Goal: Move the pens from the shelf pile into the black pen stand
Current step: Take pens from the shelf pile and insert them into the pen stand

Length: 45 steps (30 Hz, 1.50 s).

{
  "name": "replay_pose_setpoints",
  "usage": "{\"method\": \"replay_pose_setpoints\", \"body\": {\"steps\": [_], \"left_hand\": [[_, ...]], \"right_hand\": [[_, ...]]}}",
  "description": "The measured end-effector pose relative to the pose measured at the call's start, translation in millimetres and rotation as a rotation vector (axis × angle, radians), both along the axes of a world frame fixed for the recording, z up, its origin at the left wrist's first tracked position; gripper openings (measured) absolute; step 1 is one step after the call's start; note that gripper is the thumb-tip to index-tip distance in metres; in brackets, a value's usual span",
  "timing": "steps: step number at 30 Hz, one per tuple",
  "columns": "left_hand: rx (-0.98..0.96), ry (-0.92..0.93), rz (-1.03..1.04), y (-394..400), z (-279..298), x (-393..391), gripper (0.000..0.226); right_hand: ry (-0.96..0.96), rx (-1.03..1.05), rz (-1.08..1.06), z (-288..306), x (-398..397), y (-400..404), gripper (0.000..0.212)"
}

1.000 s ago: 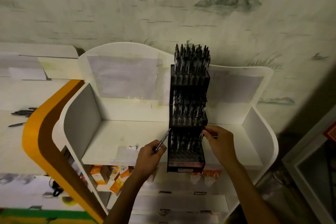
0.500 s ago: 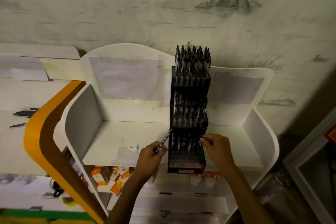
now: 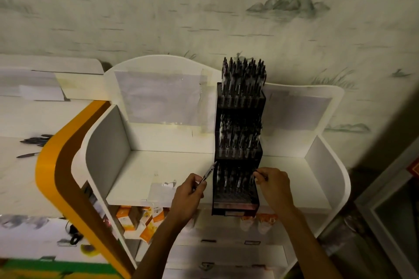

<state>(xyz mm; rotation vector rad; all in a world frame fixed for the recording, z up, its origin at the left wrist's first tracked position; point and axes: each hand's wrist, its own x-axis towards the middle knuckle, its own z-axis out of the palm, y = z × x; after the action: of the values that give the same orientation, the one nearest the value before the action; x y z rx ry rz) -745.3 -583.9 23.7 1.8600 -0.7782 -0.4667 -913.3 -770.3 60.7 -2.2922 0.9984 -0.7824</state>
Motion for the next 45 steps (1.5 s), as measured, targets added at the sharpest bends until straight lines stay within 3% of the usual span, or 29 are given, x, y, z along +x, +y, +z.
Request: {"method": "replay_pose_setpoints", "body": {"steps": [10,15,20,24,28,32,39,45], "left_hand": [[-0.027,-0.022,-0.013,7.5,1.4,3.3,0.006],[-0.014,-0.070,0.002,9.9,7.2,3.8,0.002],[-0.005,-0.089,-0.004,11.2,11.8,5.9,0.007],[-0.043,-0.142,-0.017,11.6,16.8,6.6,0.014],[-0.049,-0.182,-0.037,11.7,22.3,6.2,0.021],[-0.037,-0.206,-0.049,13.6,25.2,11.0,0.014],[-0.004,-0.219,0.046,18.1,28.0,21.6,0.017],[0.102,-0.343,0.049,21.7,26.5,24.8,0.017]], "right_hand": [[0.058,0.058,-0.046,-9.4,-2.6,2.7,0.021],[0.032,-0.029,-0.122,5.9,0.9,15.8,0.026],[-0.097,-0.182,0.148,22.7,22.7,45.6,0.005],[-0.053,-0.258,0.322,27.4,46.3,59.7,0.015],[0.027,-0.195,0.444,20.0,58.1,62.7,0.017],[0.080,-0.128,0.500,15.9,57.2,63.9,0.017],[0.108,-0.108,0.424,9.2,50.4,54.2,0.015],[-0.064,0.006,0.227,-1.2,45.7,54.0,0.007]]}}
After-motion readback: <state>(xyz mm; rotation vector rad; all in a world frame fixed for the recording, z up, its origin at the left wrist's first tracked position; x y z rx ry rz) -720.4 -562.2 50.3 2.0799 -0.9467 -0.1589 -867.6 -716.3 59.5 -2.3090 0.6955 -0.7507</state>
